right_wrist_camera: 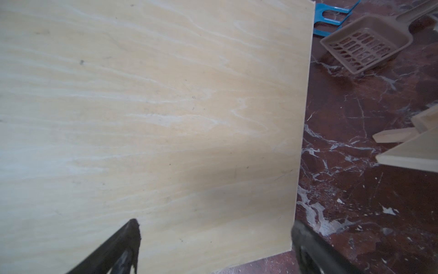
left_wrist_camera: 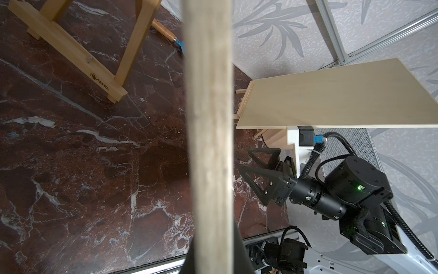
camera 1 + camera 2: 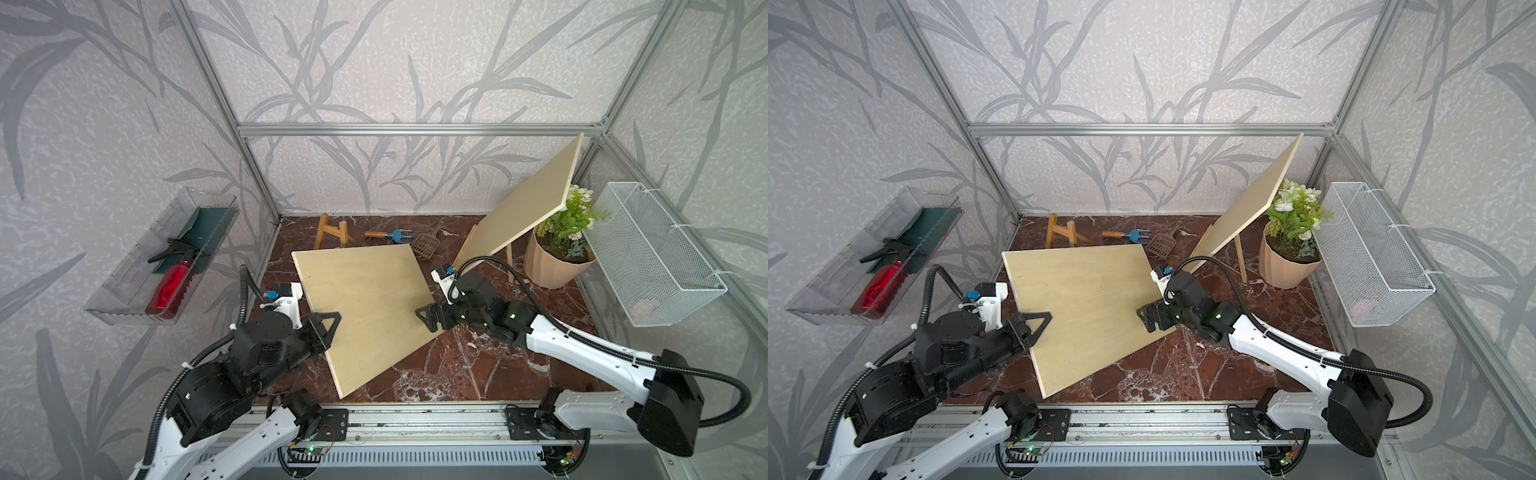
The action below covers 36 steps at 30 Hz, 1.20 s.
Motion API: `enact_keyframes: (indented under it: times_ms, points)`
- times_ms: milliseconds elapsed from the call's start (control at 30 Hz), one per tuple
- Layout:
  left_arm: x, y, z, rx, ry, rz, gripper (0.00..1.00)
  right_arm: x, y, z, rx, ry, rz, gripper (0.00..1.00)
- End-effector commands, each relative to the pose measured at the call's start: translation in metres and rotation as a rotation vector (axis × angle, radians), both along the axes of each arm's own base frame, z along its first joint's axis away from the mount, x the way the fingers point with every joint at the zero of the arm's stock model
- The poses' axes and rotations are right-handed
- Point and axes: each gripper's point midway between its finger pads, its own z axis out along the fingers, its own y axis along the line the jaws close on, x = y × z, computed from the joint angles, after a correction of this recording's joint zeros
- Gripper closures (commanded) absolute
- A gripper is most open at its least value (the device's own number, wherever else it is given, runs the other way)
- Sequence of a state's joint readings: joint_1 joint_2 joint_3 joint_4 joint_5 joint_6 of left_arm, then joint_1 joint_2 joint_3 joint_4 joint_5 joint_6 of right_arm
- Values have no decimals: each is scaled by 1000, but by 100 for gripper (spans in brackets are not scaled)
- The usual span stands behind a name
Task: Disassemble the easel
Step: Place the drawing board at the center of the board.
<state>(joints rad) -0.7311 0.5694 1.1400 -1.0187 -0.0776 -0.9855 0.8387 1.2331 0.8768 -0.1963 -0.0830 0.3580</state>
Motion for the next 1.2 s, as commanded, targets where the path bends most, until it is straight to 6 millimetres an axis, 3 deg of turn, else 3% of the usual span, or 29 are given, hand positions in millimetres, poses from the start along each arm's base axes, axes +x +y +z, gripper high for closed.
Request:
enact_keyframes:
  times_ms: [0,167,333,600,900,1167]
  points:
    - [1,-3,9,54,-22,-41,100,-2,-5,4,1,-58,6,2]
    - [6,-14,-2,101,48,-72,100,-5,-10,7,26,-81,3,2]
    - [15,-31,-27,177,177,-137,100,-8,-12,7,49,-104,11,1]
    - [13,-8,-49,224,353,-103,100,-9,-10,2,49,-99,19,1]
    - [3,-9,-84,273,497,-165,100,-10,-13,7,61,-118,18,0]
    - [10,-1,-111,259,543,-124,100,-12,-12,6,62,-107,29,1]
